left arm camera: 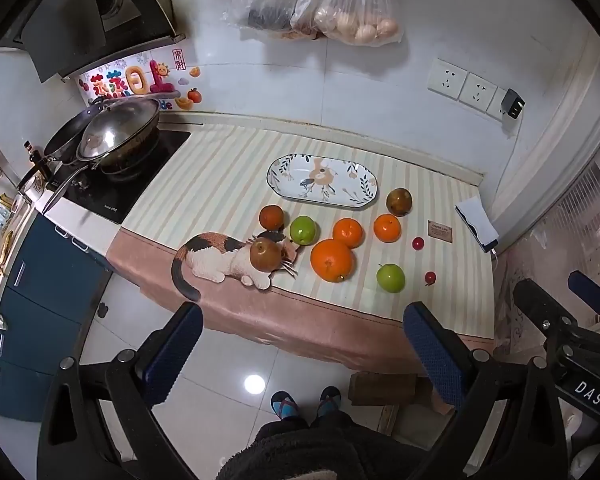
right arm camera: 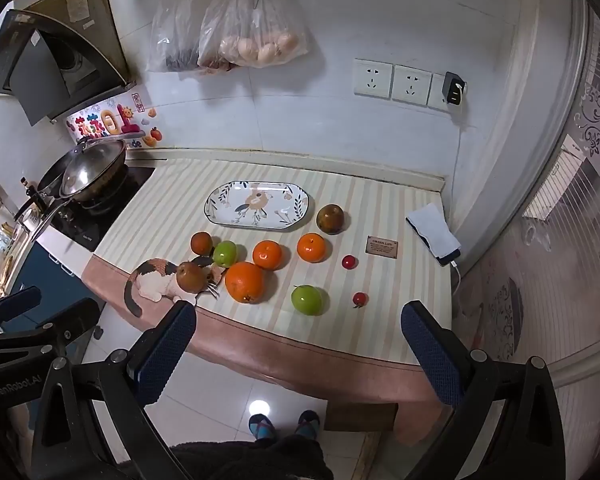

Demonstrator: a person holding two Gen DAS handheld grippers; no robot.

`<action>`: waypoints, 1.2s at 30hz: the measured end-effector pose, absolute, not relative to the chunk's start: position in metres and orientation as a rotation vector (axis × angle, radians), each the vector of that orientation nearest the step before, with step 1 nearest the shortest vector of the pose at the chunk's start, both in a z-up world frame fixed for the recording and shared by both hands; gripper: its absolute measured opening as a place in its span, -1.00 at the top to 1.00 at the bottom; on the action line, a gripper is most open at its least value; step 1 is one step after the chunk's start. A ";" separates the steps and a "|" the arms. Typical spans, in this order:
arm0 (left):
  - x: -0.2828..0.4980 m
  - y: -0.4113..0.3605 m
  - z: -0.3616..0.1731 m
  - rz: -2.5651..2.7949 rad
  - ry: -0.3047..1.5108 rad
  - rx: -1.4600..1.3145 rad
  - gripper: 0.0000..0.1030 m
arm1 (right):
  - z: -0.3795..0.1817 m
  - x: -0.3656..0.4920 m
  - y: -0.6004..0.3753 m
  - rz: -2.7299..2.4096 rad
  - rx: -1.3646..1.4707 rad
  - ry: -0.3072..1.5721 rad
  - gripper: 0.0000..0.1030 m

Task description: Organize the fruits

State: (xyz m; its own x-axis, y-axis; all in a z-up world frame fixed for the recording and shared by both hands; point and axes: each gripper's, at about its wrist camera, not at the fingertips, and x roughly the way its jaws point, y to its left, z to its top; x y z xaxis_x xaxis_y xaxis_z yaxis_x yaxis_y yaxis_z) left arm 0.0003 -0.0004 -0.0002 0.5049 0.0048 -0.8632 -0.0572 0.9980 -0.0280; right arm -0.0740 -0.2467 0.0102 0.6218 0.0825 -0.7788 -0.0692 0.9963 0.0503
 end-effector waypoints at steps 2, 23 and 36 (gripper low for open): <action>0.001 -0.001 0.000 0.038 1.041 -0.054 -1.00 | 0.011 -0.075 -0.248 0.093 0.026 0.887 -1.00; 0.005 -0.006 0.018 0.036 0.993 -0.046 -1.00 | 0.018 -0.075 -0.250 0.076 0.026 0.862 -1.00; 0.006 -0.006 0.020 0.038 0.989 -0.041 -1.00 | 0.021 -0.071 -0.251 0.076 0.044 0.852 -1.00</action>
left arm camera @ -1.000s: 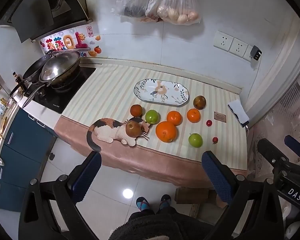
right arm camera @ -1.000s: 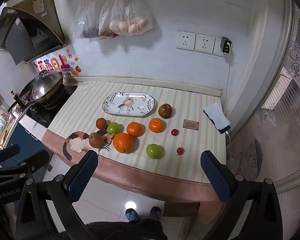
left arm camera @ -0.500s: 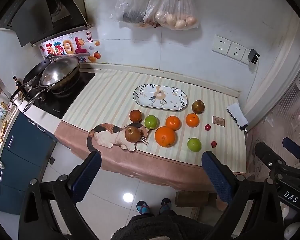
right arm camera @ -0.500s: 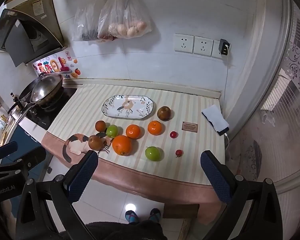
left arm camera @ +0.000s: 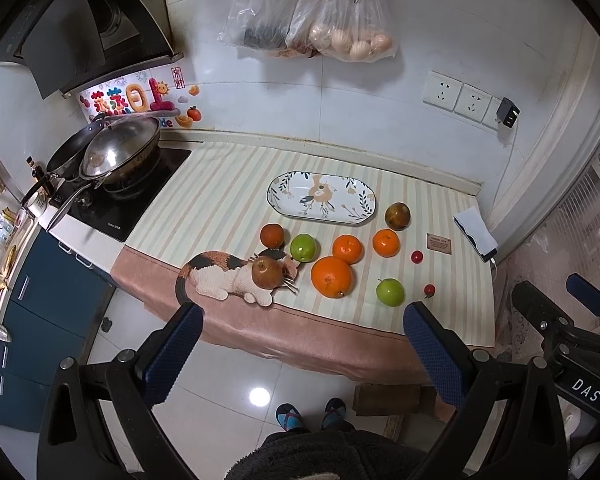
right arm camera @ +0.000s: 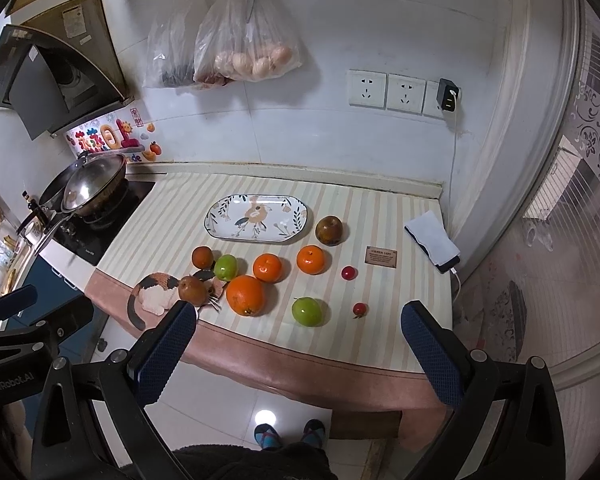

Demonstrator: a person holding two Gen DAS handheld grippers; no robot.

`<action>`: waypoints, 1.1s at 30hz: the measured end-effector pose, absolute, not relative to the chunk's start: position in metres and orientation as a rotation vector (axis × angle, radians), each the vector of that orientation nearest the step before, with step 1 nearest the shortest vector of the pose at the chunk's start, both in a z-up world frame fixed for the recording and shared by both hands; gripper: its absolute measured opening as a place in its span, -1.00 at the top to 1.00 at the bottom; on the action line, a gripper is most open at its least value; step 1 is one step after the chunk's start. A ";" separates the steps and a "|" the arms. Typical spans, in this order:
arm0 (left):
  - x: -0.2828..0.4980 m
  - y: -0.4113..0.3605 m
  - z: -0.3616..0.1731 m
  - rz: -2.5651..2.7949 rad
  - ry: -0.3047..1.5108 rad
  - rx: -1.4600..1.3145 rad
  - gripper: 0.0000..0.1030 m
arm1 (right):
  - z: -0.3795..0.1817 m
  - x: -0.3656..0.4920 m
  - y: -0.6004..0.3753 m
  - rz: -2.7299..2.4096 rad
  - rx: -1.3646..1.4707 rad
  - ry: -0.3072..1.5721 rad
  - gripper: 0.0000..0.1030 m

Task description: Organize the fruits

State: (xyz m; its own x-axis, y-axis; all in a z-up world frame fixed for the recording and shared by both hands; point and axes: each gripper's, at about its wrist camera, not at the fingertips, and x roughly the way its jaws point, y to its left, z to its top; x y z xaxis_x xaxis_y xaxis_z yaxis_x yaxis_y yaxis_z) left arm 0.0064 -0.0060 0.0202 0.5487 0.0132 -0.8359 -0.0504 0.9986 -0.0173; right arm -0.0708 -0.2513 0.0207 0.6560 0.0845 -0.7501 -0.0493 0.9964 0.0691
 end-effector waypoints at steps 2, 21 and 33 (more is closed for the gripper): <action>0.006 -0.006 0.020 0.036 0.989 -0.041 -1.00 | 0.021 -0.071 -0.252 0.076 0.049 0.852 -1.00; 0.014 -0.005 0.025 0.035 0.984 -0.036 -1.00 | 0.023 -0.069 -0.254 0.080 0.049 0.839 -1.00; 0.012 -0.005 0.026 0.034 0.984 -0.037 -1.00 | 0.023 -0.070 -0.253 0.079 0.050 0.834 -1.00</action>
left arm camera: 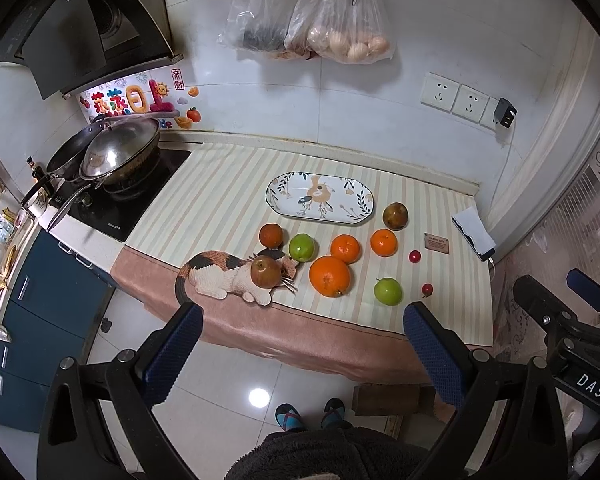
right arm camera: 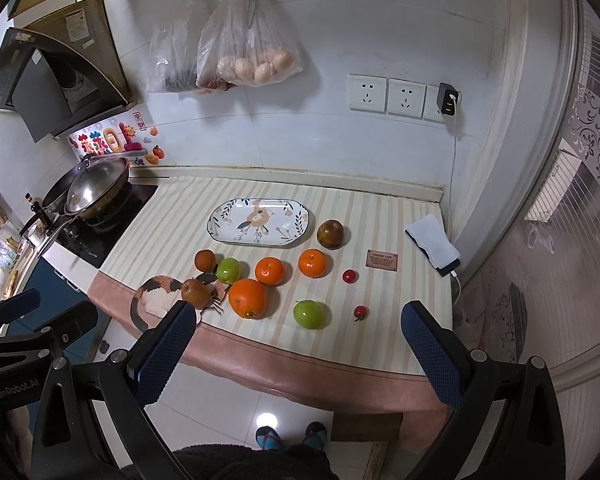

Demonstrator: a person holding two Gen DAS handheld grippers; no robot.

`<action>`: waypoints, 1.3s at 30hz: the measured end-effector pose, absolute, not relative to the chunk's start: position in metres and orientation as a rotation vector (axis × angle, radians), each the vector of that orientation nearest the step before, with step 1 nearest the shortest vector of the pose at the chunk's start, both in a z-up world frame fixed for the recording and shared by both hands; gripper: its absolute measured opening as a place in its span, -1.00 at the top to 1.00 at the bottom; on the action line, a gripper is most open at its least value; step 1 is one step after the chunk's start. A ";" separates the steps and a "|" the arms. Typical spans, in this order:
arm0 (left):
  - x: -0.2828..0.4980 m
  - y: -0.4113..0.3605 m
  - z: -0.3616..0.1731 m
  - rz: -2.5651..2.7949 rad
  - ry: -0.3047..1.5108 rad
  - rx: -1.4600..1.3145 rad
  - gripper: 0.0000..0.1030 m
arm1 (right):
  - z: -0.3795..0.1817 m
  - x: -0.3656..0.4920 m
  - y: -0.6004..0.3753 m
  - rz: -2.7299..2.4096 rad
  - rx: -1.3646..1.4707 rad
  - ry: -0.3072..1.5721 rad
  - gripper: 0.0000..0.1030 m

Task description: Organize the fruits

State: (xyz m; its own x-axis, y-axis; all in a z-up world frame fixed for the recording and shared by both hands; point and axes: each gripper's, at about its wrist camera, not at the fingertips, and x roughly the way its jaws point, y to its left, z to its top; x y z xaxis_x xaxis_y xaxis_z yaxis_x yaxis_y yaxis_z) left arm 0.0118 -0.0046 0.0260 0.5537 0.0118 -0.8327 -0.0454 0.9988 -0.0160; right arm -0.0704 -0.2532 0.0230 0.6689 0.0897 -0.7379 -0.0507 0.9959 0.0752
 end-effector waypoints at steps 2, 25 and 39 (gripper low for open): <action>0.011 -0.005 0.025 0.034 0.983 -0.036 -1.00 | 0.024 -0.071 -0.253 0.079 0.050 0.833 -1.00; -0.013 0.003 0.020 0.041 0.976 -0.044 -1.00 | 0.029 -0.079 -0.242 0.089 0.055 0.828 -1.00; 0.034 0.047 -0.030 0.110 1.018 -0.041 -1.00 | -0.022 -0.044 -0.235 0.021 0.194 0.895 -1.00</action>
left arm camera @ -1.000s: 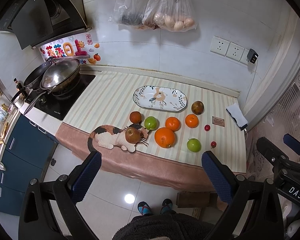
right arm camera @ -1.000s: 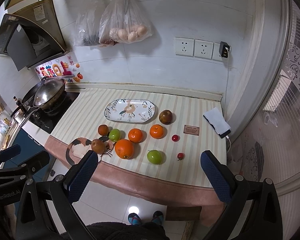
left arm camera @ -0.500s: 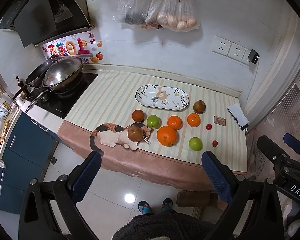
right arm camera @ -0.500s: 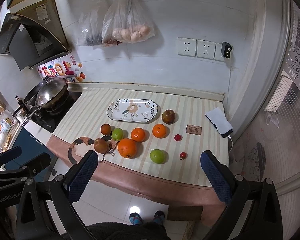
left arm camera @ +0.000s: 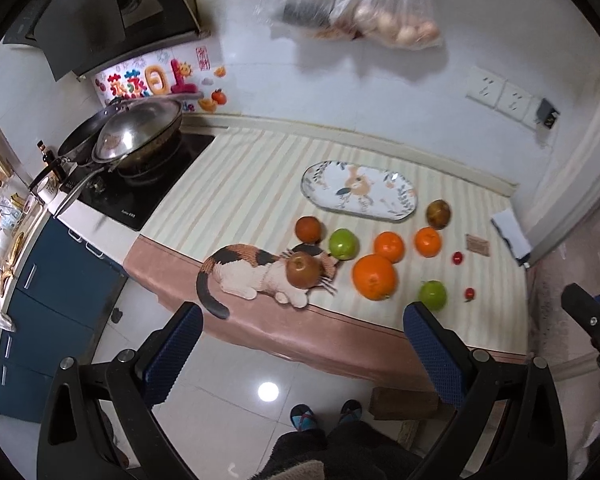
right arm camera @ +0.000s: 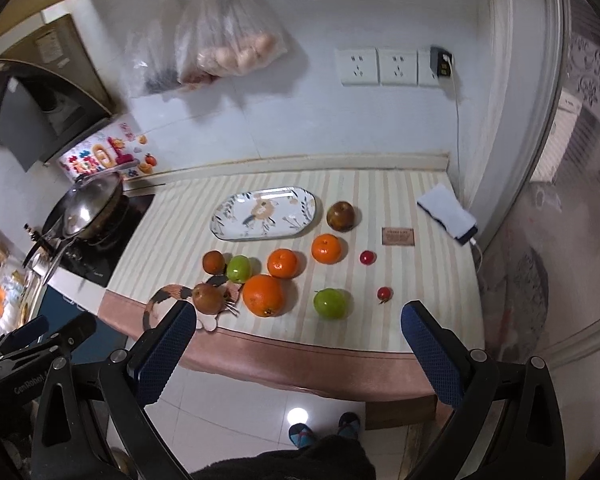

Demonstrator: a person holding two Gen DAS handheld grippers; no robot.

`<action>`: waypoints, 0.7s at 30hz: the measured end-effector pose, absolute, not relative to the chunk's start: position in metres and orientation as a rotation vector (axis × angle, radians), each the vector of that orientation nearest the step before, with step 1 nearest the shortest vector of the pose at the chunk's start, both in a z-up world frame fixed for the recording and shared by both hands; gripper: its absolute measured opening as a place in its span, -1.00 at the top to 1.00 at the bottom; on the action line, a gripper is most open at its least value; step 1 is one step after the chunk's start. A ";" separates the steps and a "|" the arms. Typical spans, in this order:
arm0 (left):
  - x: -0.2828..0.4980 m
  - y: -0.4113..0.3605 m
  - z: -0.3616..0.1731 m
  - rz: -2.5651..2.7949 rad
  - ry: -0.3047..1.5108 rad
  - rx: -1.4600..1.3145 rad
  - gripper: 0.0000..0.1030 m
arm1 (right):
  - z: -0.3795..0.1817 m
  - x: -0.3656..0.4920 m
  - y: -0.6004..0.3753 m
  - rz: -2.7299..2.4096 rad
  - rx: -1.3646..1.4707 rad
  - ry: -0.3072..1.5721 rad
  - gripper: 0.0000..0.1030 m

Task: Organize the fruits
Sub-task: 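Grasp the large orange with the left tool while the right tool grasps a tangerine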

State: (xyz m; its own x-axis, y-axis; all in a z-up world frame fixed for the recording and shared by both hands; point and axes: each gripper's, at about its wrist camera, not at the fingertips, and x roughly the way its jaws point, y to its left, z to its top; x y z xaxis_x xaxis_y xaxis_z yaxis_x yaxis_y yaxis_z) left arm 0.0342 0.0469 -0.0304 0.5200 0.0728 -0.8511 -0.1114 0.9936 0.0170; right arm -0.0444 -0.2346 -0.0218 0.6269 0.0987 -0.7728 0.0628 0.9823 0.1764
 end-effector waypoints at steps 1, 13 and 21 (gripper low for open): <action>0.043 0.050 -0.041 0.118 1.037 -0.039 -1.00 | -0.032 -0.036 -0.235 0.017 0.203 0.914 -1.00; 0.153 0.027 -0.166 0.051 1.379 -0.148 -1.00 | -0.163 0.090 -0.253 0.025 0.298 1.177 -1.00; 0.227 -0.001 -0.260 -0.010 1.621 -0.348 -0.92 | -0.233 0.165 -0.278 0.028 0.320 1.334 -1.00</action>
